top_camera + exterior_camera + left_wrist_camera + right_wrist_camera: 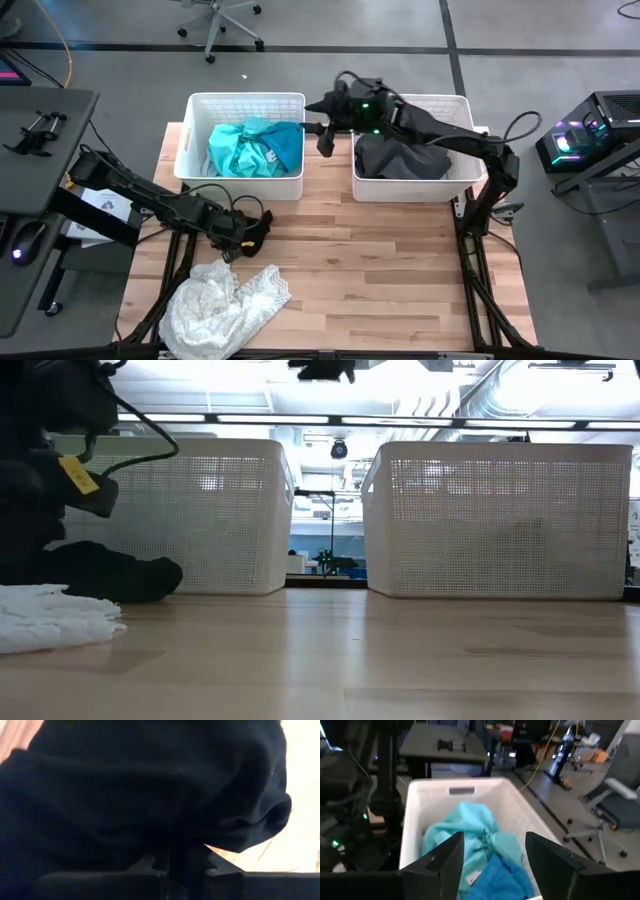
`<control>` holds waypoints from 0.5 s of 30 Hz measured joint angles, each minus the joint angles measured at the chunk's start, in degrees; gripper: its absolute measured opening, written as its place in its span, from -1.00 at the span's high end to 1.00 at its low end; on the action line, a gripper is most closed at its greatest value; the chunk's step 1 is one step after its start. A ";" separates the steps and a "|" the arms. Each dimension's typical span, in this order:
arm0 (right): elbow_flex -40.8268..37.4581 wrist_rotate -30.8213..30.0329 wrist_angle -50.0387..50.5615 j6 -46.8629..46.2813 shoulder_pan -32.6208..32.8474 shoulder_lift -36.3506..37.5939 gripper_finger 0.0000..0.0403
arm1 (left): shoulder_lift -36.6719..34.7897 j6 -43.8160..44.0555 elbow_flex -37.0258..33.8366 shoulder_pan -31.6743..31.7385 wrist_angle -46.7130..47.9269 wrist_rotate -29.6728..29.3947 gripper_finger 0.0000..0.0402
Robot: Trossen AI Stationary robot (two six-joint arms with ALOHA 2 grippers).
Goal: Sort clothes
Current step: Put the black underwear into the right white bin
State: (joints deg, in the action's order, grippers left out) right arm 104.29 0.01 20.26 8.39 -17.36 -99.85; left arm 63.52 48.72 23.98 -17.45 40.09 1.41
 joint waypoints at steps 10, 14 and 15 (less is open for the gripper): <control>0.09 0.27 2.81 -0.91 0.12 6.64 0.01 | -5.07 2.06 18.74 -0.77 13.75 -2.44 0.97; 0.07 6.27 4.78 -0.58 0.12 6.42 0.01 | -5.37 -1.57 30.21 -0.76 21.14 -8.49 0.99; 0.07 8.56 4.71 -0.61 0.14 6.12 0.01 | -5.37 -2.23 33.41 -0.65 22.07 -10.87 0.99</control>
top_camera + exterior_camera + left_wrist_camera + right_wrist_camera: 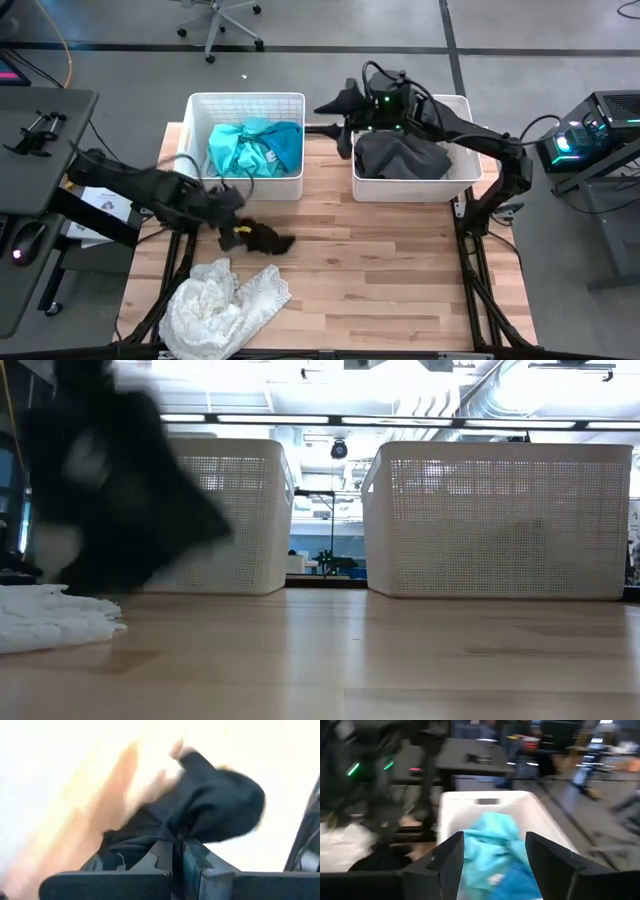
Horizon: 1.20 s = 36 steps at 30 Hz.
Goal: Sort clothes
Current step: Put the black underwear into the right white bin
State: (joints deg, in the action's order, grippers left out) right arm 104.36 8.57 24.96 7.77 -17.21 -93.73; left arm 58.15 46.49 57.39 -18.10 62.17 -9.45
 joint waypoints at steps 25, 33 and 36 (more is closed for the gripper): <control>-0.09 12.03 -30.65 -2.82 8.68 -12.95 -0.15 | 3.19 -48.37 27.46 8.68 -34.68 -24.79 1.00; -0.22 -1.48 -33.02 -2.17 10.13 -11.34 0.69 | 5.64 -49.11 27.46 10.64 -35.64 -20.23 0.92; -0.22 -3.02 -31.01 -1.22 9.35 -8.81 0.93 | 5.30 -50.10 27.52 10.59 -35.47 -19.90 0.76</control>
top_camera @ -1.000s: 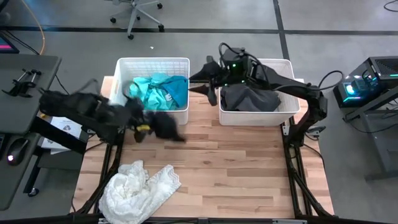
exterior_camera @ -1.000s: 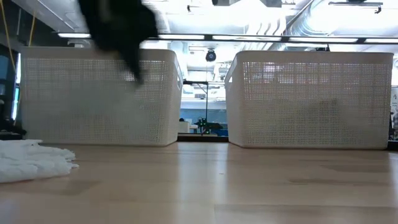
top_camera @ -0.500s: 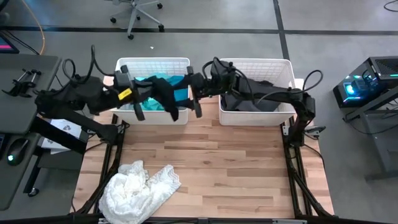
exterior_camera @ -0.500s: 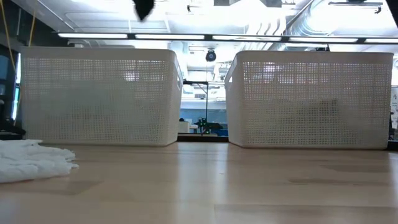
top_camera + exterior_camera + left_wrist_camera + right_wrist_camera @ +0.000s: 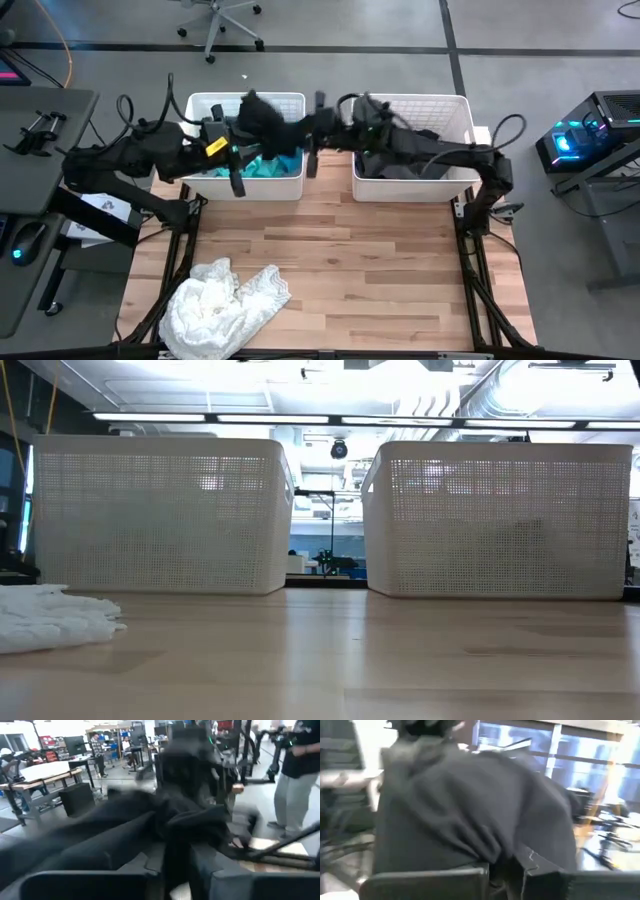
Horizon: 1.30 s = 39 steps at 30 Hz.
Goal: Sort clothes
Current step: Put the black underwear into the right white bin
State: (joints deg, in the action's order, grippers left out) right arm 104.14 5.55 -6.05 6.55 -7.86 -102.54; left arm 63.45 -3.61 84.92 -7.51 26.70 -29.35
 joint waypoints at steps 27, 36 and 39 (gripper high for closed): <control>-22.68 -20.38 80.28 -24.53 -26.16 18.65 0.95 | -2.46 -2.00 -0.08 0.43 6.99 -10.41 0.12; -39.89 -13.64 75.76 -27.39 -33.25 18.63 0.48 | -2.45 -0.28 -0.10 0.44 7.21 -10.42 0.12; -39.70 -12.49 75.80 -27.33 -34.01 19.52 0.22 | -2.50 0.70 -0.10 0.44 8.18 -10.46 0.12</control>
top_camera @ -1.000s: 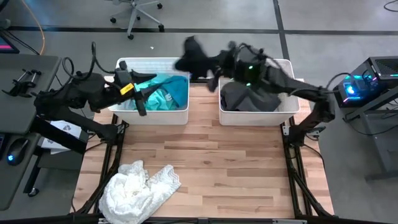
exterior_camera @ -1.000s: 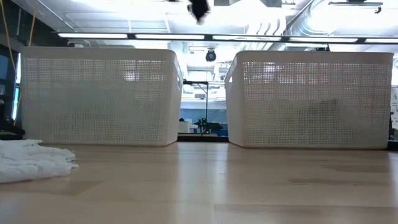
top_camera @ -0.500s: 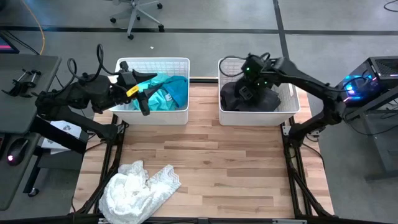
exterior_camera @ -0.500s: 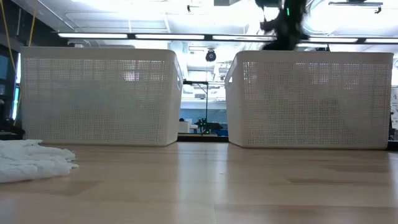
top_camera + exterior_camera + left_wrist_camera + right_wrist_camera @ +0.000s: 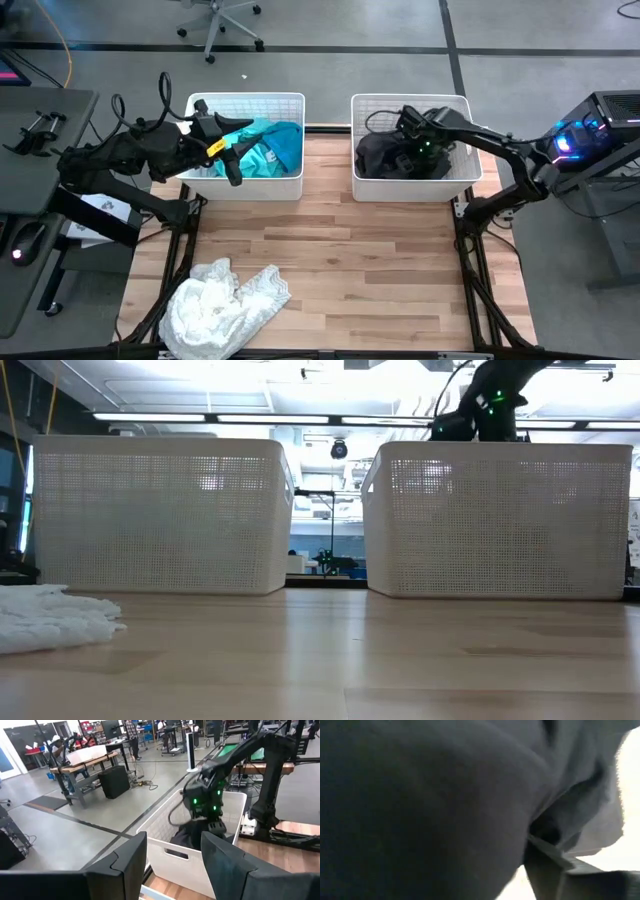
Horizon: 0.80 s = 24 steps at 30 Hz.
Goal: Sort clothes
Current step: Put the black underwear into the right white bin
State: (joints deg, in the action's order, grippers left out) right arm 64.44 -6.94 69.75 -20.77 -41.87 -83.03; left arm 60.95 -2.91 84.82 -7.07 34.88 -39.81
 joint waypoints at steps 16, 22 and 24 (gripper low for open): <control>15.28 0.34 -4.71 -0.59 -1.49 3.33 -0.15 | 0.02 4.39 0.00 0.00 1.07 -0.07 0.12; -2.03 4.27 -23.91 -3.86 -1.49 1.01 -0.01 | 0.02 10.67 0.00 0.00 5.97 0.11 0.12; -7.95 1.77 -28.54 -4.22 -1.74 -0.49 0.03 | 0.02 14.46 0.00 0.00 9.59 0.48 0.12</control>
State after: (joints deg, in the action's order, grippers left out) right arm 56.50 -5.17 41.22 -24.99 -43.60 -83.52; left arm 60.97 11.55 84.82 -7.07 44.47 -39.33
